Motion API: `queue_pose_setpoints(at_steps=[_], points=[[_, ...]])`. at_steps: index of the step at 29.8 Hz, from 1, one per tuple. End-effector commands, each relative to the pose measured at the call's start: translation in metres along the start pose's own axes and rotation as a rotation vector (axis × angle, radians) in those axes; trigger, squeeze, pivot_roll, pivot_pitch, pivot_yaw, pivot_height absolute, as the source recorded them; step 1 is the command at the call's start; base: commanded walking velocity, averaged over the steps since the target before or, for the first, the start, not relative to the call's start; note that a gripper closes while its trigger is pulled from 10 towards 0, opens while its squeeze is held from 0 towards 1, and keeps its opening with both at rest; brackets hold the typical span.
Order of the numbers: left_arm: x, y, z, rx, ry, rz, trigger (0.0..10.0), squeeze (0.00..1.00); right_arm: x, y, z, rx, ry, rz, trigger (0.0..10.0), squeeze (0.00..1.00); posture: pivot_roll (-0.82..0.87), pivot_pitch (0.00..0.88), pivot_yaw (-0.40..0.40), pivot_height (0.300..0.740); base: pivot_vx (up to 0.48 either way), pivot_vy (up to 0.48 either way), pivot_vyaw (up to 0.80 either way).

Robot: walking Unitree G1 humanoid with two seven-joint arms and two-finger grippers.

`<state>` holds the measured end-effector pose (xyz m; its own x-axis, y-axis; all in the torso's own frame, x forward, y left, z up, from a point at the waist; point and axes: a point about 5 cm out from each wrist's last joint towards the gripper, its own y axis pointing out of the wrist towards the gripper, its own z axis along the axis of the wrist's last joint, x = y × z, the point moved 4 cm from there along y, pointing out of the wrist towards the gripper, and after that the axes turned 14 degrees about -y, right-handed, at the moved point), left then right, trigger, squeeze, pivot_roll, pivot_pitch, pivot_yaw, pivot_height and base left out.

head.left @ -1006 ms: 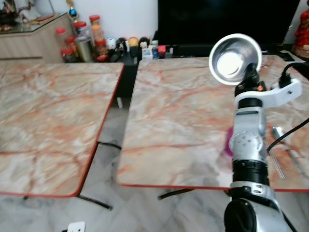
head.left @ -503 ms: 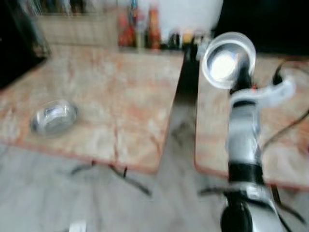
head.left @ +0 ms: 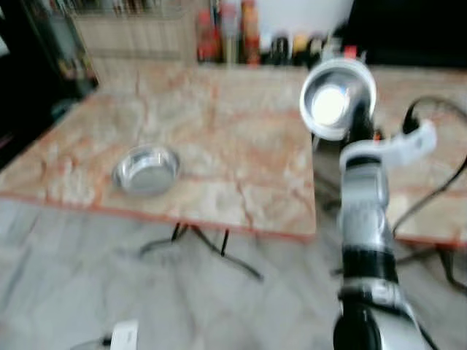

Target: Setting the table

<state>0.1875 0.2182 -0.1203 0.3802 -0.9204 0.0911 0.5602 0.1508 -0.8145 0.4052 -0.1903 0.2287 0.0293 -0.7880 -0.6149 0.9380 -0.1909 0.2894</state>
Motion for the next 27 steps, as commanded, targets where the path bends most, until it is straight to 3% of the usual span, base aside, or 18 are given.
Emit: queue_pose_setpoints(at_steps=[1, 27], points=[[-0.01, -0.001, -0.004, -0.017, 0.004, 0.028, 10.0, 0.0, -0.021, 0.001, -0.006, -0.015, 0.021, 0.047, 10.0, 0.0, 0.02, 0.022, 0.013, 0.74, 0.0, 0.48, 0.0], [-0.023, -0.003, -0.005, -0.025, 0.023, 0.048, 10.0, 0.0, -0.023, -0.002, -0.012, -0.029, 0.04, 0.056, 10.0, 0.0, 0.03, 0.005, 0.017, 0.74, 0.0, 0.471, 0.0]])
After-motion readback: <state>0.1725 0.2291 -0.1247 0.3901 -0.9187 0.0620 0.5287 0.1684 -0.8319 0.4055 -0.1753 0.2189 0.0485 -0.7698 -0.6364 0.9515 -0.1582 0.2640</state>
